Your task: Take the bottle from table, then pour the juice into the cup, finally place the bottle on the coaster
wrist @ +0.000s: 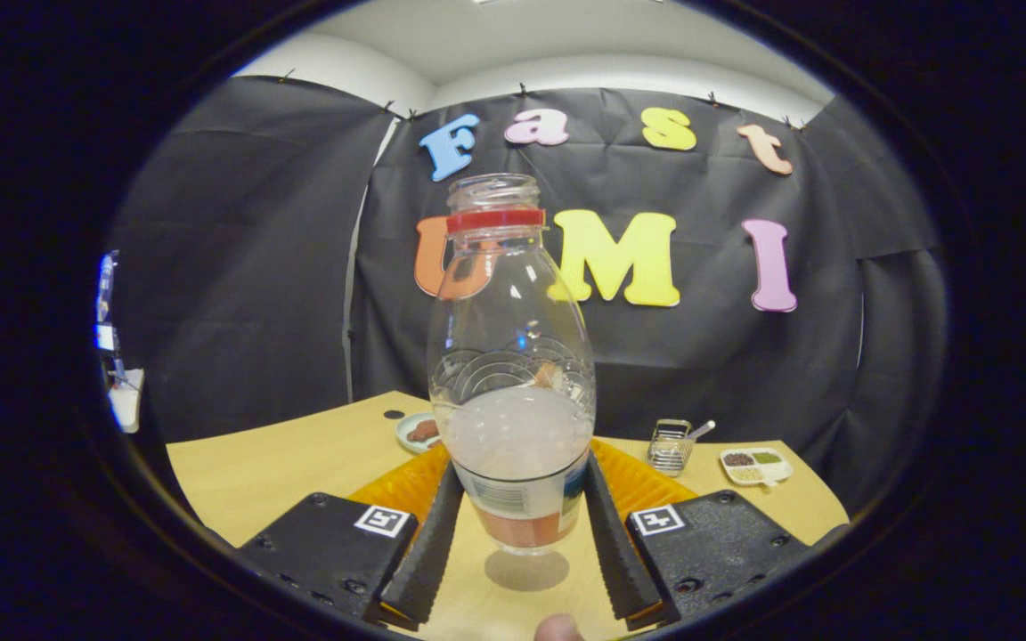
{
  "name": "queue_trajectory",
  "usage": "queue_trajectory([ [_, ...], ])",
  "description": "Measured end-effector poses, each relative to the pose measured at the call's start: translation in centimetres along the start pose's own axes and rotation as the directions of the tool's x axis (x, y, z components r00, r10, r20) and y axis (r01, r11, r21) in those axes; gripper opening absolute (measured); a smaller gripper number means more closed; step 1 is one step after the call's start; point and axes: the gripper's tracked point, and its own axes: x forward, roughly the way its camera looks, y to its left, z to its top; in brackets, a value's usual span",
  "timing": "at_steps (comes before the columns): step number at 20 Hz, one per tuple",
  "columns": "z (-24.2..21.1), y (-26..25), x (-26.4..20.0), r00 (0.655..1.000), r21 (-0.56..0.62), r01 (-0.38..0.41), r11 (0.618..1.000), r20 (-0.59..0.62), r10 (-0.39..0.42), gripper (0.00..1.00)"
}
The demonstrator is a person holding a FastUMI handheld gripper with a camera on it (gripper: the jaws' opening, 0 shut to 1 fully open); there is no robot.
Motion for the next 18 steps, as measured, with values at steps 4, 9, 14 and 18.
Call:
queue_trajectory([
  [4, -3.5, -0.3, 3.0, 0.999, 0.009, -0.008, 1.000, -0.053, 0.009, 0.76],
  [9, -8.1, -0.5, 5.6, 0.990, 0.055, -0.012, 0.998, -0.142, 0.020, 0.77],
  [14, -11.2, -1.0, 6.3, 0.978, 0.069, 0.002, 0.998, -0.209, 0.012, 0.78],
  [18, -12.5, -1.3, 6.4, 0.974, 0.060, 0.016, 0.998, -0.226, -0.002, 0.79],
])
